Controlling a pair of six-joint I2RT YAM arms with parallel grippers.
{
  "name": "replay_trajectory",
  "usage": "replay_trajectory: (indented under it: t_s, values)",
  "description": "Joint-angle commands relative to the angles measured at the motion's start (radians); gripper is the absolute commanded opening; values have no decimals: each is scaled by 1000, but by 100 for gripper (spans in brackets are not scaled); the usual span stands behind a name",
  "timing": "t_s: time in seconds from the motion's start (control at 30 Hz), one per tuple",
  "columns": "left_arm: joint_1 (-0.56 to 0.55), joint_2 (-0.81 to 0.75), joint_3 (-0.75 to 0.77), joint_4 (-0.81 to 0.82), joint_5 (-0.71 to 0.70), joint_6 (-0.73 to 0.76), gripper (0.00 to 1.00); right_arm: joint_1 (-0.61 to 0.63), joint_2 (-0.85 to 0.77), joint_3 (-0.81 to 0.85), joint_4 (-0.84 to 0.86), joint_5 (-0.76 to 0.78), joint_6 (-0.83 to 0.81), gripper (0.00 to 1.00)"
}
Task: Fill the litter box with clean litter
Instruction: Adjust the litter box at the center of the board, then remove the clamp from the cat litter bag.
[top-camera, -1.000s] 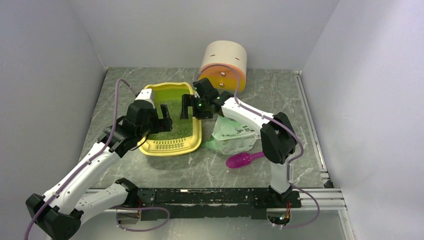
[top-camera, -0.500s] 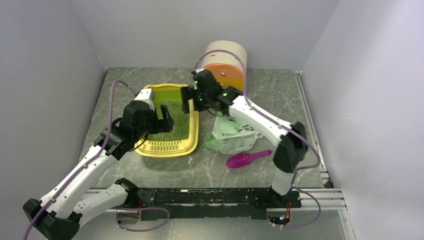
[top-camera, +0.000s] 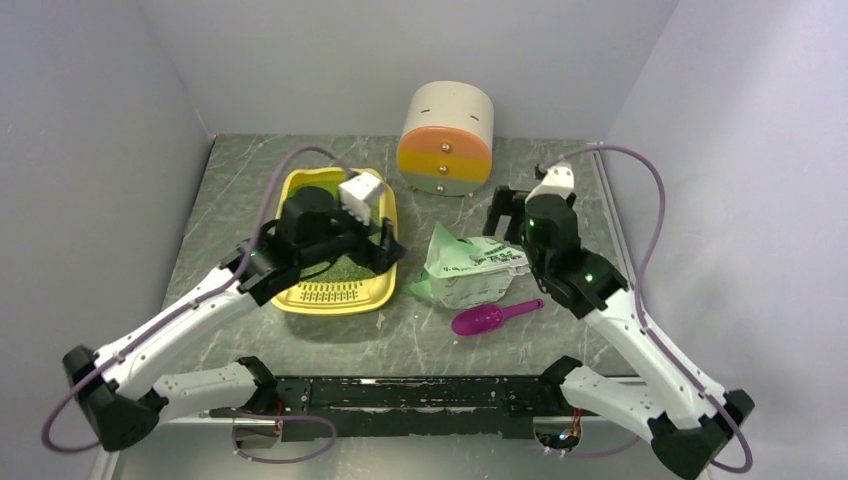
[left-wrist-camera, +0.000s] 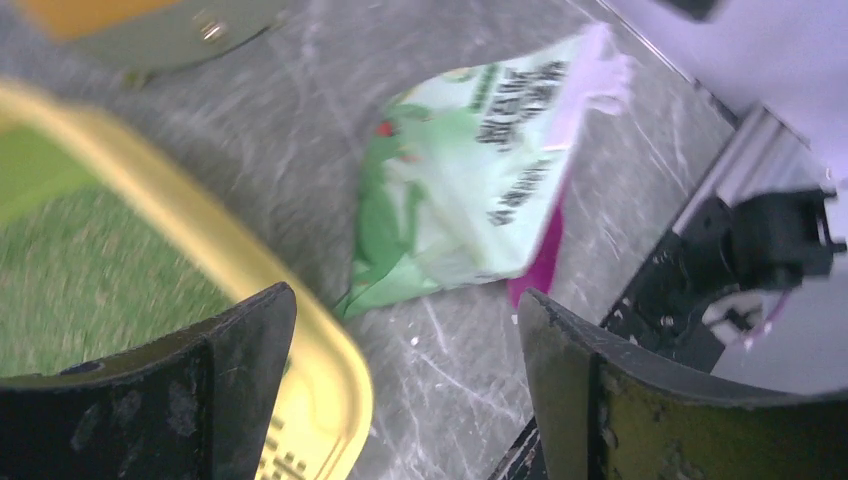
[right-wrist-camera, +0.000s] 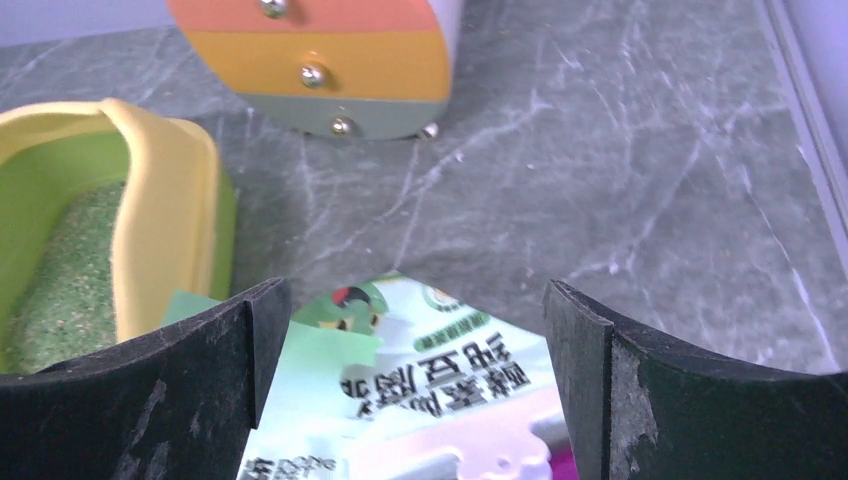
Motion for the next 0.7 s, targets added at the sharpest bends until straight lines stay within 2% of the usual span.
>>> replay_trajectory:
  t_s: [0.0,0.07,0.23,0.43,0.53,0.67]
  values:
    - [-214,112,147,93,-29,208,87,-5,-112,-90,-11,110,30,100]
    - [-292,168,192,96,-81,292,87,-6,-147,-97,-48,141,44,100]
    - [-397,278,218,157,-47,441,80,-5,-191,-77,-162,271,112,100]
    - [-431,356,175,234,-13,537,79,-6,-240,-82,-182,352,127,100]
    - [-431,416,207,212,-100,531,71,-5,-254,-94,-157,345,100,100]
    - [-431,524,302,87,-104,534,55,-6,-256,-113,-129,292,44,100]
